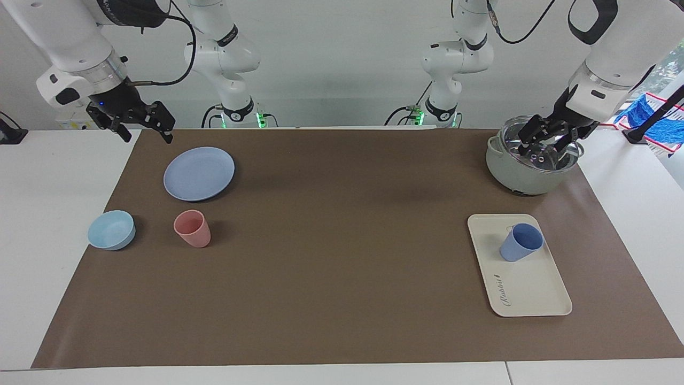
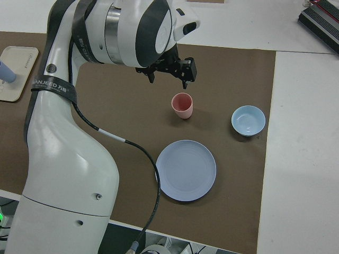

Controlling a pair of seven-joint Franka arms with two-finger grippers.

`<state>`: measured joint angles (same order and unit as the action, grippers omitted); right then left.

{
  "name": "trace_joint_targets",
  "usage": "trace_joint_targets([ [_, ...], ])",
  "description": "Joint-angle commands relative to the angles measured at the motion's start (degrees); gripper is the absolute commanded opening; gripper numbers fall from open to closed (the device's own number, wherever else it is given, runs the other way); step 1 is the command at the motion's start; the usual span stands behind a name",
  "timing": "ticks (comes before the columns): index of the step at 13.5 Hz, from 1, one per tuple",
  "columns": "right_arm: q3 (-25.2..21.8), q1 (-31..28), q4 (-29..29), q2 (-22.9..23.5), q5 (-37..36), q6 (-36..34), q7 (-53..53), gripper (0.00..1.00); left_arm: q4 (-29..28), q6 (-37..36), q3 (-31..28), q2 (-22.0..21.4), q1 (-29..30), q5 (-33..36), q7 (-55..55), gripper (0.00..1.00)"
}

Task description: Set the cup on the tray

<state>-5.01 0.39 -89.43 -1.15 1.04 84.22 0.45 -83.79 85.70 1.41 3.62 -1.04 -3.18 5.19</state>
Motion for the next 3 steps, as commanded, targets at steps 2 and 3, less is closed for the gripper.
trace_joint_targets([
  [2,0.4,-0.4,-1.6,-1.1,-1.2,1.2,-1.3,1.00,-1.9,-0.1,-0.3,-1.7,0.1,-0.3,-0.2,1.00],
  [3,0.4,-0.4,-1.6,-1.1,-1.4,1.2,-1.3,1.00,-1.9,-0.1,-0.3,-1.7,0.2,-0.3,-0.2,1.00],
])
